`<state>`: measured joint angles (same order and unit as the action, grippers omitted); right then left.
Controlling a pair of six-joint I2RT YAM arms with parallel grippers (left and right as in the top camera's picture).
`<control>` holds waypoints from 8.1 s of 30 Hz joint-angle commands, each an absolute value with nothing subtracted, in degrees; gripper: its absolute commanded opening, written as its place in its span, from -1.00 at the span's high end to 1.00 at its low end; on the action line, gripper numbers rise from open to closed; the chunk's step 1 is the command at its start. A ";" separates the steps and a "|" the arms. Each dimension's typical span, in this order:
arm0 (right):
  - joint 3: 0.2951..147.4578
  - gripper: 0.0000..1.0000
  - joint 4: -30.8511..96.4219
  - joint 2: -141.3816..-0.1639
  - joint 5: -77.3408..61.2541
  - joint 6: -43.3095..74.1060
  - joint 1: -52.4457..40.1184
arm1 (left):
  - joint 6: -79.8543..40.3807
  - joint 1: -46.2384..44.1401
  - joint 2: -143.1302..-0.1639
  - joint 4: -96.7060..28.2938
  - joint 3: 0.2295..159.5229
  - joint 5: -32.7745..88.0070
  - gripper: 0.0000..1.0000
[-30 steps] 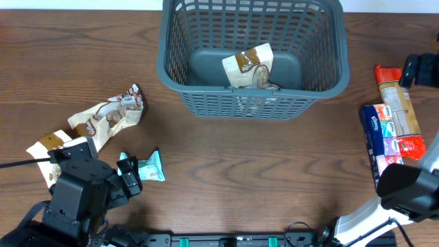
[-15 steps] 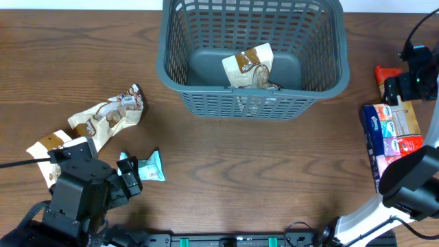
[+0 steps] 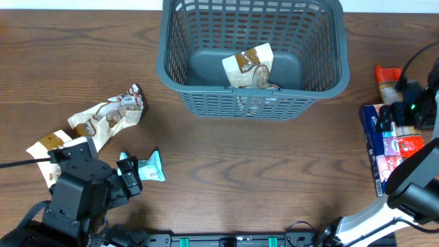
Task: Pack container
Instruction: 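Lower the right gripper onto the blue tissue box and grasp it, then lift the blue tissue box and carry it over the basket, then lower the tissue box into the basket with the right gripper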
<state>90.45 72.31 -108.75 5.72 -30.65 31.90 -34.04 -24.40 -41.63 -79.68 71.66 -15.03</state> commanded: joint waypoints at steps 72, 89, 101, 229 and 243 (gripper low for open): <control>67.75 0.15 51.81 -108.77 -10.94 -31.33 37.85 | -33.08 -24.05 -41.85 -79.94 72.03 -15.73 -0.97; 71.24 0.97 39.92 -108.27 -16.40 -6.13 37.85 | -33.08 -24.05 -41.85 -79.94 72.03 -15.73 -0.97; 97.01 0.97 38.48 -108.22 -48.40 9.15 37.85 | -33.08 -24.05 -41.85 -79.94 72.03 -15.73 -0.97; 108.47 0.97 67.94 -106.34 -9.32 -37.41 -11.73 | -33.08 -24.08 -41.85 -79.94 72.03 -15.73 -0.97; 104.95 -0.72 65.23 -107.70 -9.69 -37.32 -11.77 | -33.08 -24.08 -41.85 -79.94 72.03 -15.73 -0.97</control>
<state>105.67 65.47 -107.20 -9.28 -36.58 -11.60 -34.04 -24.40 -41.65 -79.70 71.66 -15.03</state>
